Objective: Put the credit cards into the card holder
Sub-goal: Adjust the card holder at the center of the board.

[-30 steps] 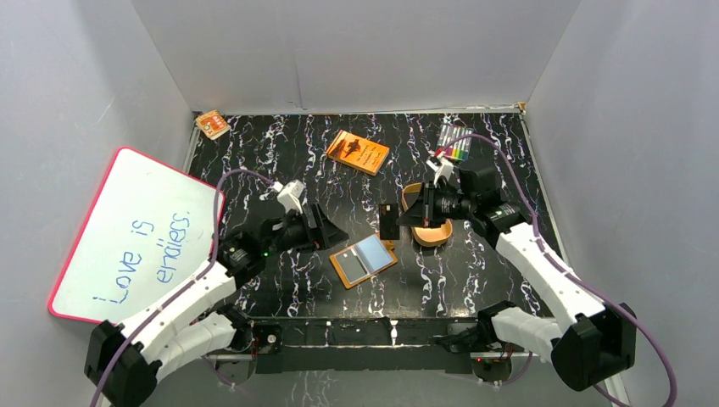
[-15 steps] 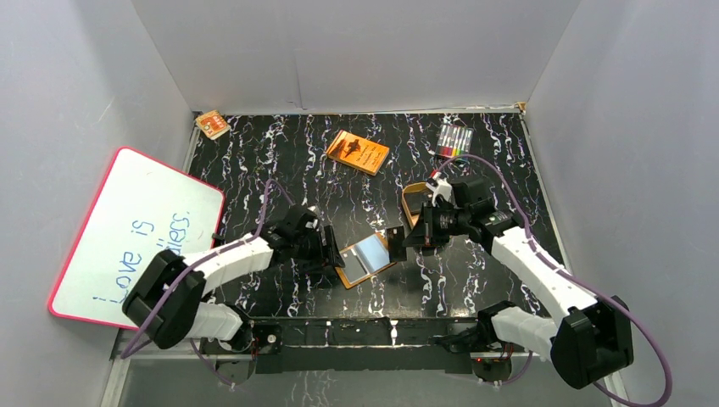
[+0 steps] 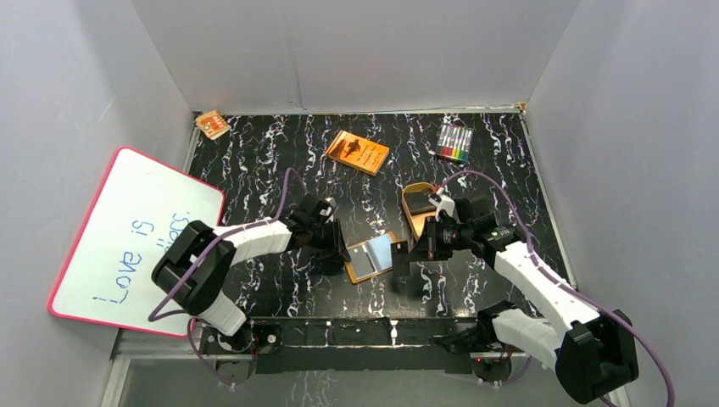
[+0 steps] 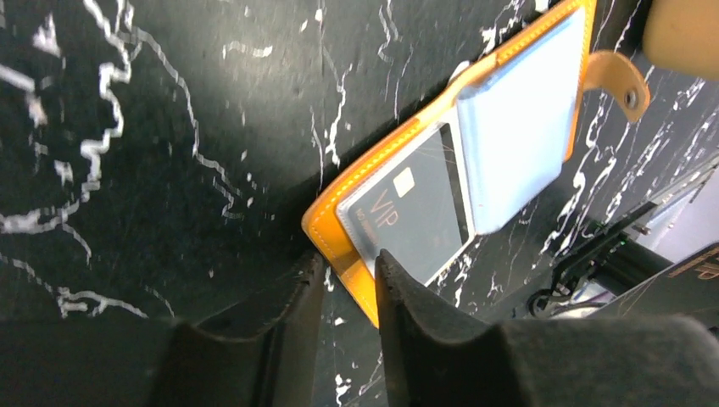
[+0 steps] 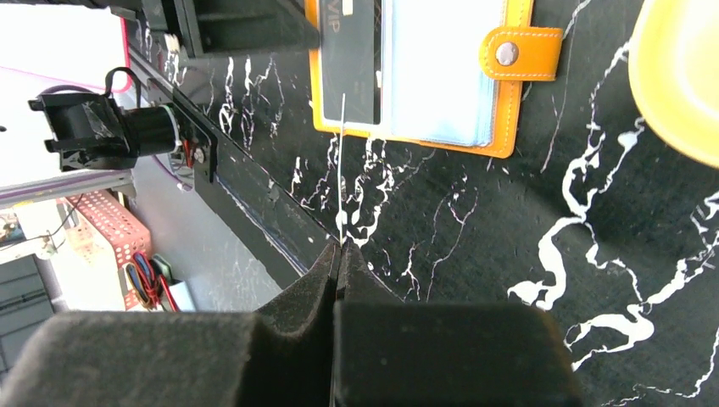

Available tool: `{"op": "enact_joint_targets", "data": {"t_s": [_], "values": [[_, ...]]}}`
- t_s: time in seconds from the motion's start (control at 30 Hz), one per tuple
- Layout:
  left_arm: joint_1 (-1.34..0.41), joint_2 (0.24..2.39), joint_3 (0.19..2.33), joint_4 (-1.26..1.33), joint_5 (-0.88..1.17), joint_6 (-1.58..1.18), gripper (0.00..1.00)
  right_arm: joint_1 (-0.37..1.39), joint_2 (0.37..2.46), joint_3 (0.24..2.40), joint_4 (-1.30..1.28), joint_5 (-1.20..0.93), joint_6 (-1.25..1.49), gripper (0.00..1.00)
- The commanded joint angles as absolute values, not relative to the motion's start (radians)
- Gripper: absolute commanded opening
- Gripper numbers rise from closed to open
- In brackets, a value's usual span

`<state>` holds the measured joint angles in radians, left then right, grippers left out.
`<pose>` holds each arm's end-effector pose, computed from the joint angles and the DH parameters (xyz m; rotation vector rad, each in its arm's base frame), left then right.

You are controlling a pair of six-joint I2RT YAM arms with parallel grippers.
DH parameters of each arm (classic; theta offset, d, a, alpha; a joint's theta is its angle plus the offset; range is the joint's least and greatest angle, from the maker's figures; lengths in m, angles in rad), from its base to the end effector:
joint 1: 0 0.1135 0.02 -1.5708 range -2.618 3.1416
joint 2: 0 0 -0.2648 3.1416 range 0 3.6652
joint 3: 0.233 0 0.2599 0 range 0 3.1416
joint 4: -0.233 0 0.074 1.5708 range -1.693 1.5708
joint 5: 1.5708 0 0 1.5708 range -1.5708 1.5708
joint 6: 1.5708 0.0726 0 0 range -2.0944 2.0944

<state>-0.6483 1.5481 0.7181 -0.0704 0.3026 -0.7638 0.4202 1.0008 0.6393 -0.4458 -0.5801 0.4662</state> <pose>0.2404 -0.2092 0.1198 -0.0125 2.6782 -0.9148 0.1920 0.1293 0.2058 -0.2395 2.4804 1.0931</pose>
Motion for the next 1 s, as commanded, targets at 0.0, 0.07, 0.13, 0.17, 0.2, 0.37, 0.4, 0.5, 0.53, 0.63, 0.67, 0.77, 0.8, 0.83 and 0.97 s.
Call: {"op": "enact_joint_targets", "data": {"t_s": [0.0, 0.07, 0.13, 0.17, 0.2, 0.37, 0.4, 0.5, 0.53, 0.63, 0.67, 0.77, 0.8, 0.83, 0.97], "values": [[-0.648, 1.608, 0.779, -0.127, 0.253, -0.703, 0.24, 0.421, 0.967, 0.603, -0.407, -0.6, 0.492, 0.0], [-0.647, 1.627, 0.802, -0.142, 0.232, -0.684, 0.21, 0.421, 0.964, 0.597, -0.411, -0.597, 0.494, 0.0], [-0.647, 1.647, 0.828, -0.156, 0.209, -0.663, 0.18, 0.421, 0.965, 0.593, -0.415, -0.595, 0.496, 0.0], [-0.647, 1.656, 0.839, -0.161, 0.197, -0.654, 0.16, 0.421, 0.965, 0.59, -0.417, -0.593, 0.499, 0.0], [-0.647, 1.666, 0.852, -0.166, 0.186, -0.645, 0.13, 0.421, 0.967, 0.588, -0.42, -0.59, 0.499, 0.0], [-0.64, 1.714, 0.894, -0.17, 0.167, -0.617, 0.01, 0.421, 0.982, 0.572, -0.428, -0.554, 0.515, 0.0], [-0.639, 1.72, 0.899, -0.171, 0.165, -0.611, 0.0, 0.421, 0.989, 0.571, -0.433, -0.537, 0.52, 0.0], [-0.638, 1.723, 0.903, -0.184, 0.149, -0.587, 0.0, 0.422, 1.003, 0.576, -0.459, -0.483, 0.528, 0.0], [-0.638, 1.72, 0.901, -0.195, 0.139, -0.581, 0.0, 0.422, 1.005, 0.575, -0.458, -0.479, 0.532, 0.0], [-0.638, 1.702, 0.888, -0.218, 0.121, -0.562, 0.0, 0.42, 1.02, 0.562, -0.445, -0.494, 0.533, 0.0], [-0.638, 1.694, 0.881, -0.222, 0.117, -0.56, 0.0, 0.421, 1.027, 0.56, -0.442, -0.503, 0.534, 0.0], [-0.637, 1.669, 0.865, -0.233, 0.114, -0.565, 0.0, 0.421, 1.045, 0.545, -0.41, -0.545, 0.547, 0.0], [-0.638, 1.659, 0.861, -0.239, 0.111, -0.569, 0.0, 0.421, 1.049, 0.54, -0.398, -0.553, 0.555, 0.0], [-0.638, 1.649, 0.857, -0.247, 0.104, -0.574, 0.0, 0.422, 1.052, 0.538, -0.387, -0.56, 0.56, 0.0], [-0.638, 1.584, 0.855, -0.278, 0.084, -0.6, 0.02, 0.421, 1.061, 0.54, -0.373, -0.576, 0.565, 0.0]]}}
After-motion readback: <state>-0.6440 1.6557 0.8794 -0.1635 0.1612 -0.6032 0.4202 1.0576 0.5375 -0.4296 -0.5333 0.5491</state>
